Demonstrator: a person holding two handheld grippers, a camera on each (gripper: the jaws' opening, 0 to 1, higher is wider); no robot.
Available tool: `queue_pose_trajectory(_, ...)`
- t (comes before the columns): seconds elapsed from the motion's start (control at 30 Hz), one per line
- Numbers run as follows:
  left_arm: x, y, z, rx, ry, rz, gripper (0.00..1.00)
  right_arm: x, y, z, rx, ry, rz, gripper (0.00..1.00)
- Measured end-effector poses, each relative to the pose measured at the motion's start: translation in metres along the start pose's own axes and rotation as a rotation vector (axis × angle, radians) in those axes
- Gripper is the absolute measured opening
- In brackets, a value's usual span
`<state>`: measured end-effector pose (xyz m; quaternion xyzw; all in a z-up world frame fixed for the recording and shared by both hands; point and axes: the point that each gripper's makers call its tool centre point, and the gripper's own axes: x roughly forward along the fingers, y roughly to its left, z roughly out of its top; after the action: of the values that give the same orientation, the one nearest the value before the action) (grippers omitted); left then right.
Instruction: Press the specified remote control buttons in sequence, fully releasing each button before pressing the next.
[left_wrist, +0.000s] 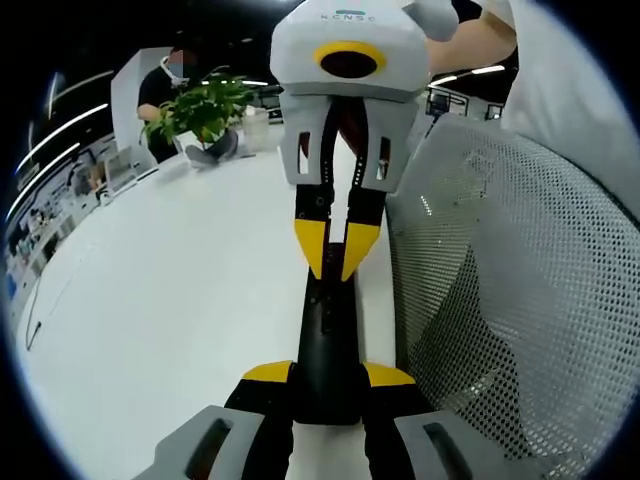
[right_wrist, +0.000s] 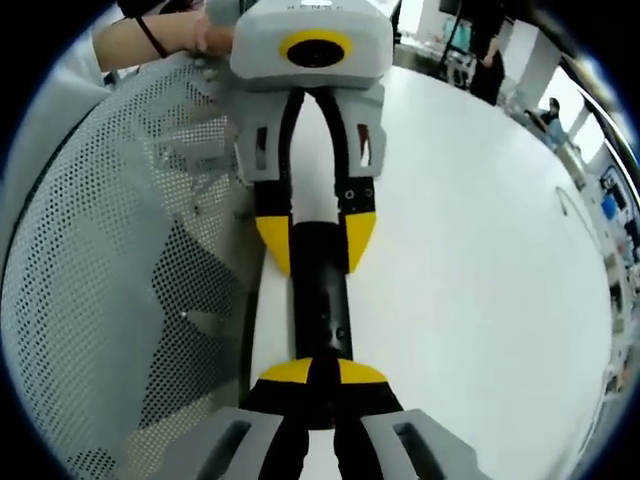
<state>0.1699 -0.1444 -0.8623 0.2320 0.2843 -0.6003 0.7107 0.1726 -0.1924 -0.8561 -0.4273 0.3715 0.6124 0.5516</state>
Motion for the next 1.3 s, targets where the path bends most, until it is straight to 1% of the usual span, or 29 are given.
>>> queue_pose_trajectory(0.23,0.0000,-0.0002,0.0004,0.002,0.000,-0.003,0.24,0.0018,0.0002,0.0004,-0.003,0.017,0.015,0.04)
queue_pose_trajectory(0.27,0.0001,-0.0003,0.0005,0.005,0.000,-0.005,0.24,0.0022,0.0007,0.0001,-0.023,0.027,0.014,0.04)
queue_pose_trajectory(0.33,0.0003,-0.0003,0.0005,0.008,0.000,-0.007,0.24,0.0024,-0.0005,-0.0002,-0.004,0.033,0.020,0.04)
queue_pose_trajectory(0.43,0.0005,-0.0003,0.0004,0.011,0.002,-0.008,0.24,0.0009,-0.0019,-0.0012,0.028,-0.002,0.042,0.04)
queue_pose_trajectory(0.5,0.0004,-0.0001,0.0005,0.007,0.001,-0.006,0.24,0.0001,-0.0002,-0.0018,0.005,-0.021,0.035,0.04)
queue_pose_trajectory(0.57,0.0005,0.0000,0.0005,0.006,-0.001,-0.006,0.24,-0.0001,0.0005,-0.0016,-0.012,-0.024,0.027,0.04)
queue_pose_trajectory(0.63,0.0007,0.0000,0.0005,0.007,-0.002,-0.006,0.24,-0.0004,-0.0005,-0.0009,0.010,-0.032,0.028,0.04)
queue_pose_trajectory(0.73,0.0007,0.0001,0.0008,0.003,0.000,-0.003,0.24,-0.0009,-0.0011,-0.0011,0.013,-0.043,0.036,0.04)
queue_pose_trajectory(1.03,0.0005,-0.0001,0.0005,0.003,0.001,-0.002,0.24,-0.0010,-0.0009,-0.0011,-0.003,-0.024,0.030,0.04)
queue_pose_trajectory(1.17,0.0006,-0.0002,0.0006,0.001,0.000,-0.001,0.24,-0.0012,-0.0019,-0.0024,0.027,-0.035,0.030,0.04)
queue_pose_trajectory(1.3,0.0005,-0.0002,0.0004,0.001,-0.001,-0.002,0.24,-0.0010,-0.0012,-0.0024,0.011,-0.035,0.022,0.05)
